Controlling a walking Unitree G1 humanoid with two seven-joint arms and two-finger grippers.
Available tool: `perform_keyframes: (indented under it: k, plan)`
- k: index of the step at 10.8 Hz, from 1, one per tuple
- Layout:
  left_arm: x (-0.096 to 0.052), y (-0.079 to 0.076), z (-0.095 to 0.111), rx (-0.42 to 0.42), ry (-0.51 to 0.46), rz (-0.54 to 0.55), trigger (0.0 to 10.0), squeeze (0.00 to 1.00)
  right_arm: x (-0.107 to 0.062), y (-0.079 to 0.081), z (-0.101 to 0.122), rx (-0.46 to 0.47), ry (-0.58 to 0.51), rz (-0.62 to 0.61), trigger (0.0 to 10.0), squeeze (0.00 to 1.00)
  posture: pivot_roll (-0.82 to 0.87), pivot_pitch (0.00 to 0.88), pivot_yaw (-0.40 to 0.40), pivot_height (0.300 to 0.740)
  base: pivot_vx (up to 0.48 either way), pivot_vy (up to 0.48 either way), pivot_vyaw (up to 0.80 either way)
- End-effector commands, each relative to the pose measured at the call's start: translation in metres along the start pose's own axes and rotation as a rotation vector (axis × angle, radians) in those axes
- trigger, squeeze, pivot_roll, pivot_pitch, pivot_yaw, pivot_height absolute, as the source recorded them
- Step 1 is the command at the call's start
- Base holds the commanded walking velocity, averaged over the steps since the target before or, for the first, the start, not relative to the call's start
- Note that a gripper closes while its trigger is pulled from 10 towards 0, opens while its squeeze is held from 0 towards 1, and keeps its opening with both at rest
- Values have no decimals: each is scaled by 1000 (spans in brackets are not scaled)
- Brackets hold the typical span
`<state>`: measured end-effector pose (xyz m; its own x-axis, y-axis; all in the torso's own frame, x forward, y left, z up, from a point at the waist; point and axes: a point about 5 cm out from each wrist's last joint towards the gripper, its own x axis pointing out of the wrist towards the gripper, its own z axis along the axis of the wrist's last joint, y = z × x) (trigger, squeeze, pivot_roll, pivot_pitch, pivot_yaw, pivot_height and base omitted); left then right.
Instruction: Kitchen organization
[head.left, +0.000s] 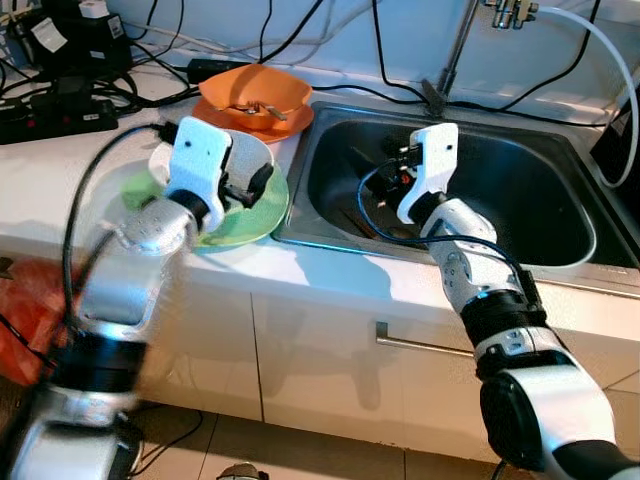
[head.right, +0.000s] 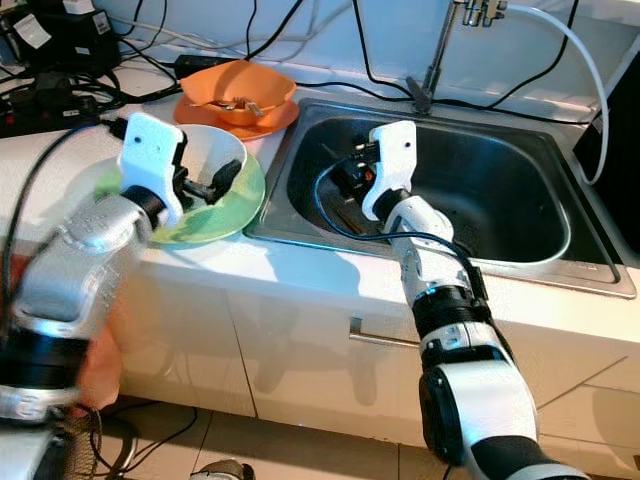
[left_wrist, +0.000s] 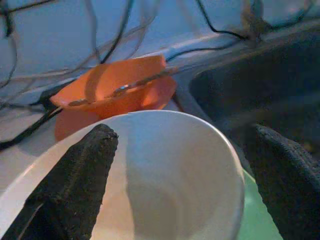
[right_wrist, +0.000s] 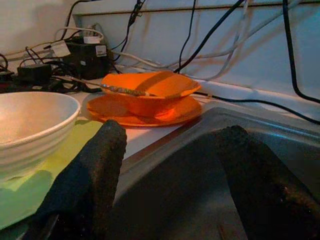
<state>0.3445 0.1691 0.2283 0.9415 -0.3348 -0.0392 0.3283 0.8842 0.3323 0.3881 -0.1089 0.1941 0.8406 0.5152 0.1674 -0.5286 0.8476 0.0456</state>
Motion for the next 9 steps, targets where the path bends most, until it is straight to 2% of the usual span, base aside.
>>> perform_keyframes:
  k: [1,2,3,4,5,7,9]
  plan:
    - [2,-3,3,48,9,-68,10000,455,-4,-2,2,11,-4,4,10000,0,153,38,-39,740,0,0,0]
    - [0,-1,6,96,6,-102,10000,341,-4,-1,2,14,-3,9,10000,0,153,38,-39,740,0,0,0]
    - [-3,3,10,128,-3,-134,10000,145,-5,0,3,18,-2,8,10000,0,154,43,-36,740,0,0,0]
    - [-6,9,14,131,-7,-132,10000,0,-6,0,2,26,3,6,10000,0,154,43,-36,740,0,0,0]
    - [-9,18,18,102,-26,-84,10000,0,-6,1,1,31,6,5,10000,0,165,47,-35,740,0,0,0]
    - [-21,52,19,-20,-89,206,10000,0,-5,4,0,40,11,6,10000,0,178,49,-41,740,0,0,0]
    - [-27,70,9,-48,-48,324,10000,0,-4,6,0,42,13,11,10000,0,179,48,-43,740,0,0,0]
